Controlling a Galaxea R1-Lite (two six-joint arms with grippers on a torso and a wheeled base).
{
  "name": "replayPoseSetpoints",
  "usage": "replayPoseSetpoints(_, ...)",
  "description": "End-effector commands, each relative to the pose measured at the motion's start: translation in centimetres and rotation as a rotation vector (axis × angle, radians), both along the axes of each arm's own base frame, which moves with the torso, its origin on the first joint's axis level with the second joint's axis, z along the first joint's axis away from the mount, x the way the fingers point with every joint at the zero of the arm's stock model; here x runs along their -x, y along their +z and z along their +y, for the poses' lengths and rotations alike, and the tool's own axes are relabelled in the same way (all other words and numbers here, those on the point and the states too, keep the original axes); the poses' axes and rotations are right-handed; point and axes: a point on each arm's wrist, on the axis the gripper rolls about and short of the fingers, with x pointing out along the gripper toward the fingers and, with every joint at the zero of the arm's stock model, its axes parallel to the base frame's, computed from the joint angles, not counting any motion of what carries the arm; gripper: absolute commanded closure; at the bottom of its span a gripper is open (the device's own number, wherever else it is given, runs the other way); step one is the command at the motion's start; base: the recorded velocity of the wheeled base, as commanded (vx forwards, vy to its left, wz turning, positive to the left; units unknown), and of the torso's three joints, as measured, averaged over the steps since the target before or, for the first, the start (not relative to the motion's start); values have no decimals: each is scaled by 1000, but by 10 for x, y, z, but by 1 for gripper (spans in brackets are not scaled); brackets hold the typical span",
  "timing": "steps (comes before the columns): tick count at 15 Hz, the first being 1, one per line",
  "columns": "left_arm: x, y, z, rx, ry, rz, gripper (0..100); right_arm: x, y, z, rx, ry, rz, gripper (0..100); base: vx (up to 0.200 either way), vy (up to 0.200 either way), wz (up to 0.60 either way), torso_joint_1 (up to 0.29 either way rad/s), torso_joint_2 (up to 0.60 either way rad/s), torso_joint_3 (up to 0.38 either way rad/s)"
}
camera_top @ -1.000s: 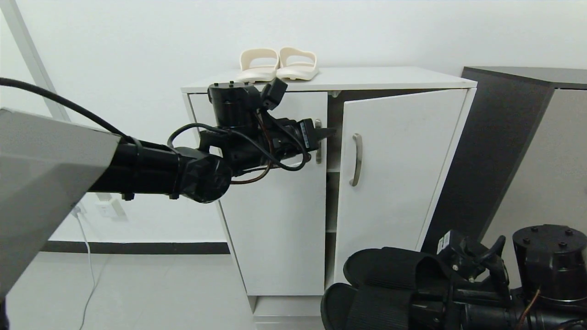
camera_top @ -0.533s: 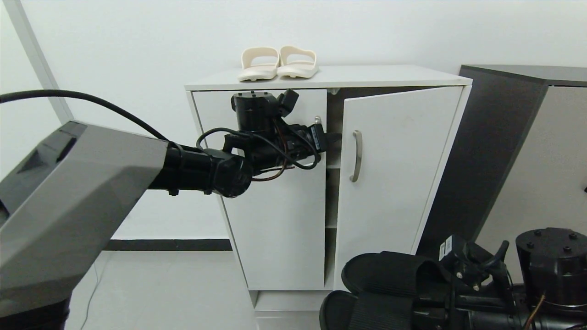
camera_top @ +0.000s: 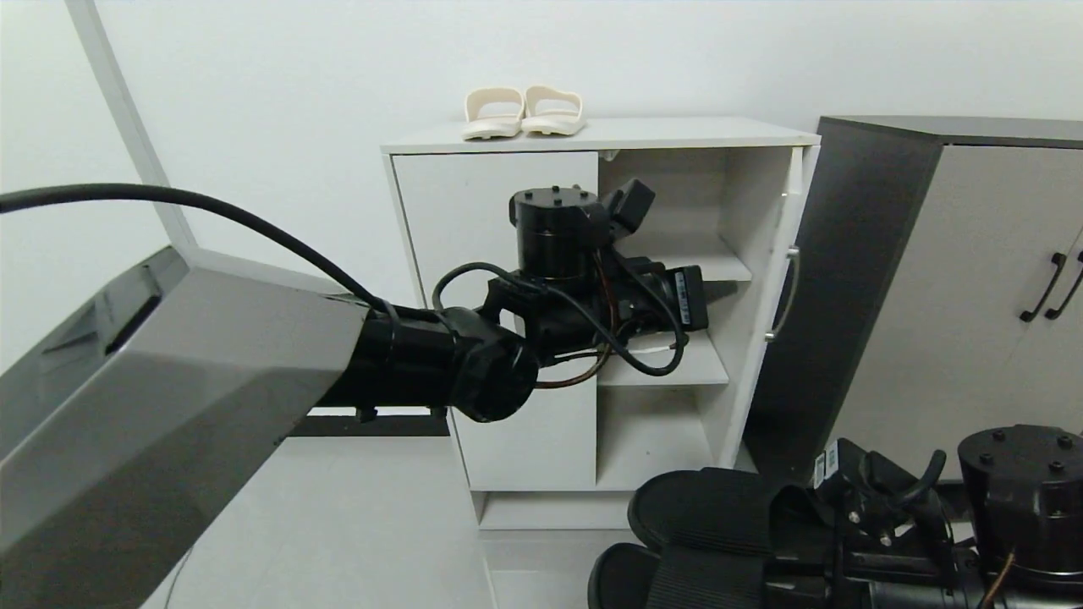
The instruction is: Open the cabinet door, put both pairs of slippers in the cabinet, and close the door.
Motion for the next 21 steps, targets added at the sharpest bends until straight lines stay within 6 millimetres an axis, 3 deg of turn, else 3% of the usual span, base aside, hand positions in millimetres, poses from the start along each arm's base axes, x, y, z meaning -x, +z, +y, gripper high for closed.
replayPoseSetpoints(1,-4,2,8,1,23,0,100,0,0,0,-1,2,-2,100,0,0,0,0,0,0)
replayPoseSetpoints(5,-24,3,47,-4,125,7,100,1,0,0,0,4,-1,100,0,0,0,0,0,0)
replayPoseSetpoints(7,-29,11,86,8,210,-11,100,0,-1,0,1,2,2,100,0,0,0,0,0,0)
replayPoseSetpoints(8,-29,14,96,12,230,-17,100,0,-1,0,2,2,3,100,0,0,0,0,0,0)
replayPoseSetpoints(9,-17,26,133,22,302,-35,100,0,-1,1,1,4,2,100,0,0,0,0,0,0)
replayPoseSetpoints(11,10,38,172,23,375,-42,100,0,-1,0,2,1,1,100,0,0,0,0,0,0)
replayPoseSetpoints(13,73,41,228,19,487,-41,100,-1,-2,1,4,-2,3,100,0,0,0,0,0,0)
replayPoseSetpoints(14,87,41,235,19,504,-40,100,-2,-2,0,7,-7,5,100,0,0,0,0,0,0)
replayPoseSetpoints(15,134,32,254,18,552,-39,100,-4,-4,0,11,-16,10,100,0,0,0,0,0,0)
replayPoseSetpoints(19,245,21,276,52,626,-128,100,-9,-4,1,12,-28,11,100,0,0,0,0,0,0)
replayPoseSetpoints(21,292,6,282,17,693,-51,100,-11,-5,2,15,-31,15,100,0,0,0,0,0,0)
